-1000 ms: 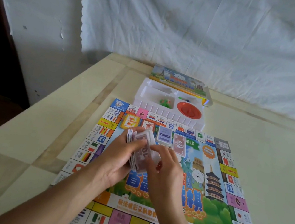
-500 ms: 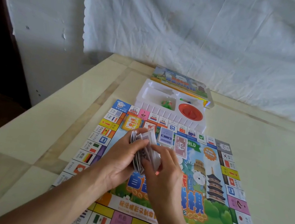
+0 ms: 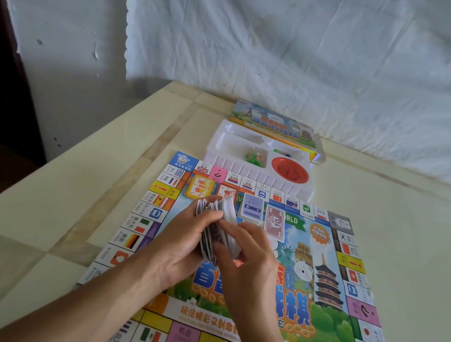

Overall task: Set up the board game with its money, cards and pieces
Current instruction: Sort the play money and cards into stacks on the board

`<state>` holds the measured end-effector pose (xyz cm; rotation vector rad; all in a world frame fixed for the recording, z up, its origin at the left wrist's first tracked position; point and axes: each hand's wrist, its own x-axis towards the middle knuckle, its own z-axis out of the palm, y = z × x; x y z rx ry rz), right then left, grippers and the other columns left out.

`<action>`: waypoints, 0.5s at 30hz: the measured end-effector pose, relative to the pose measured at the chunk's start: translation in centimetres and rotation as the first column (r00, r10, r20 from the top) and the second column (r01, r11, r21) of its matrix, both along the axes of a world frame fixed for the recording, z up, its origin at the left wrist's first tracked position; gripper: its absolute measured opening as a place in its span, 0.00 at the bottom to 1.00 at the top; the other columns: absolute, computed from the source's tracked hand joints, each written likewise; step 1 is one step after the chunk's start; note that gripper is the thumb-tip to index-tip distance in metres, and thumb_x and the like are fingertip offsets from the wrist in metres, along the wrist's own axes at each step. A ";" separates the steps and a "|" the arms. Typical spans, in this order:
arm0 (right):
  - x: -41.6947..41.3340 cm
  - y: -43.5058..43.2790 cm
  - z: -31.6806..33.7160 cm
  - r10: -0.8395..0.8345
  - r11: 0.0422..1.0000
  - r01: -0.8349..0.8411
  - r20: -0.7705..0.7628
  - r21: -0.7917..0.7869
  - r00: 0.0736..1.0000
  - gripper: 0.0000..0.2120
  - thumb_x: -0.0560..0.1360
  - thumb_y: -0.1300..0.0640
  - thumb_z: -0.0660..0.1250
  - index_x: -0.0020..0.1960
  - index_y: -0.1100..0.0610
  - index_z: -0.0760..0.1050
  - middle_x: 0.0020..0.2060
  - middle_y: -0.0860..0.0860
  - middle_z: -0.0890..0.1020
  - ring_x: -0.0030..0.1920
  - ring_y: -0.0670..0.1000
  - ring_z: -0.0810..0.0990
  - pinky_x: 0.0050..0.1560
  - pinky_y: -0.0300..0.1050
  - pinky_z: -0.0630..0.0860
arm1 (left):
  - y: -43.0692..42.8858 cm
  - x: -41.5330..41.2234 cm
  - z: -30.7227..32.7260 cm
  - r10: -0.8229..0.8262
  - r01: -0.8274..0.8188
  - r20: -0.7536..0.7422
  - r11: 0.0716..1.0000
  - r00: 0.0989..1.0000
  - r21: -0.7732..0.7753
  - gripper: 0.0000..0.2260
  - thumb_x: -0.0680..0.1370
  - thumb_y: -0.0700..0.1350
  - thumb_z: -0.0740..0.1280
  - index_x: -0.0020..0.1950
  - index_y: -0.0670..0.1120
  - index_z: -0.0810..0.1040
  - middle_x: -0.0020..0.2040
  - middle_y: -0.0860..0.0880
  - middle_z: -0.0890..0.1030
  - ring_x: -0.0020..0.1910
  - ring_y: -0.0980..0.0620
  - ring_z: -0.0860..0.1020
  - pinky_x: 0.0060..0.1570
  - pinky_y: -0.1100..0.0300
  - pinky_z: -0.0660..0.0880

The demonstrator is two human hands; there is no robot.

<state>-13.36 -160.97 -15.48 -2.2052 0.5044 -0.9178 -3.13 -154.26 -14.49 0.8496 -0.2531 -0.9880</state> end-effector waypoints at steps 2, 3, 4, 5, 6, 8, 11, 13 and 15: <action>0.0 0.0 0.0 0.010 1.000 -0.009 -0.005 0.021 1.000 0.18 0.71 0.65 0.71 0.58 0.49 0.80 0.53 0.47 0.76 0.49 0.31 0.74 0.45 0.28 0.75 | 0.0 0.0 -0.1 0.001 -0.001 -0.003 1.000 1.000 0.001 0.16 0.78 0.40 0.64 0.66 0.41 0.73 0.53 0.36 0.78 0.48 0.42 0.79 0.40 0.53 0.80; 0.0 0.0 0.0 0.012 1.000 -0.012 -0.006 0.028 1.000 0.18 0.71 0.65 0.71 0.58 0.48 0.80 0.53 0.47 0.76 0.49 0.31 0.74 0.44 0.27 0.75 | 0.0 0.0 0.0 0.001 -0.001 -0.002 1.000 1.000 0.004 0.16 0.78 0.40 0.64 0.66 0.41 0.73 0.52 0.36 0.79 0.48 0.42 0.80 0.39 0.53 0.80; 0.0 0.0 0.0 0.013 0.999 -0.013 -0.005 0.034 1.000 0.18 0.71 0.65 0.71 0.58 0.49 0.80 0.52 0.46 0.76 0.49 0.31 0.74 0.44 0.27 0.74 | 0.1 0.0 -0.1 0.001 -0.001 -0.001 1.000 1.000 0.006 0.16 0.78 0.40 0.64 0.65 0.41 0.73 0.51 0.36 0.79 0.48 0.42 0.80 0.39 0.53 0.80; 0.0 0.0 0.1 0.013 0.999 -0.013 -0.005 0.044 1.000 0.18 0.71 0.64 0.71 0.58 0.49 0.80 0.51 0.46 0.76 0.49 0.32 0.74 0.44 0.26 0.73 | 0.1 0.0 0.0 -0.001 0.001 0.001 1.000 1.000 0.009 0.15 0.78 0.40 0.63 0.65 0.40 0.73 0.51 0.37 0.79 0.48 0.42 0.80 0.39 0.53 0.80; -0.1 0.0 0.2 0.013 0.998 -0.012 -0.008 0.063 1.000 0.16 0.72 0.63 0.71 0.57 0.50 0.80 0.51 0.45 0.76 0.48 0.33 0.74 0.43 0.26 0.73 | 0.1 0.0 0.0 -0.003 0.003 0.006 1.000 1.000 0.016 0.15 0.78 0.40 0.63 0.65 0.40 0.73 0.51 0.37 0.79 0.48 0.42 0.80 0.40 0.52 0.80; -0.1 0.0 0.3 0.018 0.992 -0.016 -0.013 0.126 1.000 0.12 0.74 0.61 0.69 0.57 0.52 0.80 0.49 0.45 0.77 0.45 0.38 0.76 0.40 0.29 0.73 | 0.1 0.0 0.0 -0.010 0.008 0.028 0.999 1.000 0.041 0.15 0.79 0.40 0.63 0.64 0.39 0.73 0.48 0.37 0.78 0.47 0.42 0.78 0.40 0.50 0.77; -0.2 -0.2 0.6 0.007 0.970 -0.009 0.009 0.243 1.000 0.10 0.77 0.61 0.64 0.53 0.50 0.81 0.47 0.44 0.79 0.42 0.42 0.78 0.39 0.34 0.74 | 0.2 -0.1 0.0 -0.016 0.013 0.041 0.998 0.999 0.060 0.14 0.79 0.41 0.62 0.64 0.41 0.73 0.44 0.39 0.77 0.42 0.44 0.78 0.36 0.51 0.75; -0.2 -0.5 0.5 -0.004 0.941 0.002 0.003 0.337 1.000 0.12 0.78 0.63 0.63 0.52 0.49 0.81 0.46 0.46 0.80 0.39 0.42 0.78 0.37 0.33 0.72 | 0.2 -0.1 0.0 -0.028 0.026 0.042 0.998 0.999 0.049 0.13 0.79 0.41 0.61 0.64 0.42 0.74 0.46 0.39 0.77 0.42 0.45 0.78 0.35 0.51 0.76; -0.3 -0.7 0.6 -0.006 0.910 0.017 -0.026 0.414 1.000 0.13 0.78 0.63 0.62 0.52 0.48 0.80 0.44 0.52 0.82 0.29 0.41 0.73 0.31 0.33 0.67 | 0.1 -0.1 0.1 -0.036 0.034 0.036 0.999 0.999 0.035 0.13 0.80 0.41 0.60 0.64 0.43 0.74 0.49 0.38 0.77 0.44 0.44 0.79 0.35 0.51 0.77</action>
